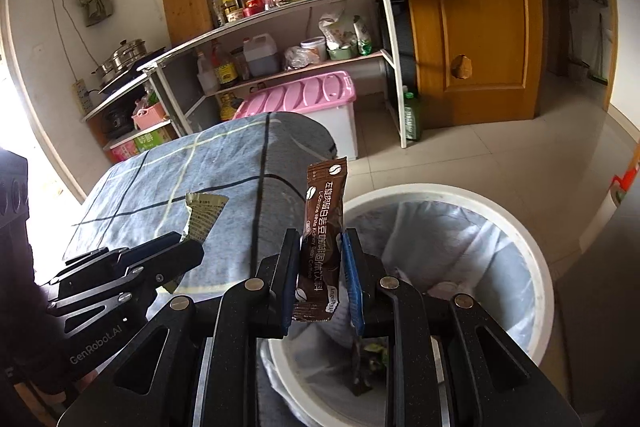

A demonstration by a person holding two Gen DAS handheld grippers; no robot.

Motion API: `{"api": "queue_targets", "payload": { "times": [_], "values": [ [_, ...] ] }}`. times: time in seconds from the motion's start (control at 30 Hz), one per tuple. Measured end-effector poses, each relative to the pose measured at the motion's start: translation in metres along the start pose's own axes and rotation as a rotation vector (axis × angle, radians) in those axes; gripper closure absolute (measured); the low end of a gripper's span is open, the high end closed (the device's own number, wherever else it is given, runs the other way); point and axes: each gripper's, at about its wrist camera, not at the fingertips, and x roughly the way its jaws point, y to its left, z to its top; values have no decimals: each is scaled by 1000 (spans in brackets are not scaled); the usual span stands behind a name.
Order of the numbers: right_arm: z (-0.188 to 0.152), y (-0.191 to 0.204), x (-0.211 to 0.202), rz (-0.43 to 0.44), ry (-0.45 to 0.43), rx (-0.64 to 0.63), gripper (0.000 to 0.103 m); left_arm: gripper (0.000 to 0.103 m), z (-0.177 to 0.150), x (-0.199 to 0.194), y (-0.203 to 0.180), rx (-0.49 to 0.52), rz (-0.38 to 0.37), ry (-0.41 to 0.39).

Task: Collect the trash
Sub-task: 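Carry the brown bar wrapper and khaki wrapper in both tools over the bin, then open both tools to drop the two wrappers into the bin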

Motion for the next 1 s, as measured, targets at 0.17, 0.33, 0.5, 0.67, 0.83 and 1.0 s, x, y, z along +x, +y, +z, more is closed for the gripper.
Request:
{"api": "queue_targets", "payload": {
  "times": [0.17, 0.33, 0.5, 0.67, 0.83, 1.0],
  "values": [
    [-10, -30, -3, -59, 16, 20, 80, 82, -6, 21, -30, 31, -23, 33],
    [-21, -57, -2, -99, 45, 31, 80, 82, -14, 40, -54, 56, -38, 74],
    [-32, -75, 7, -134, 90, 42, 80, 82, -24, 57, -64, 65, -23, 121],
    [-42, -83, 17, -152, 140, 53, 80, 81, -27, 65, -67, 70, 4, 142],
    [-47, -84, 15, -141, 129, 70, 59, 71, -28, 59, -66, 76, 8, 123],
    [-46, -79, 2, -160, 89, 76, 47, 71, -27, 46, -65, 97, 45, 88]
  ]
}}
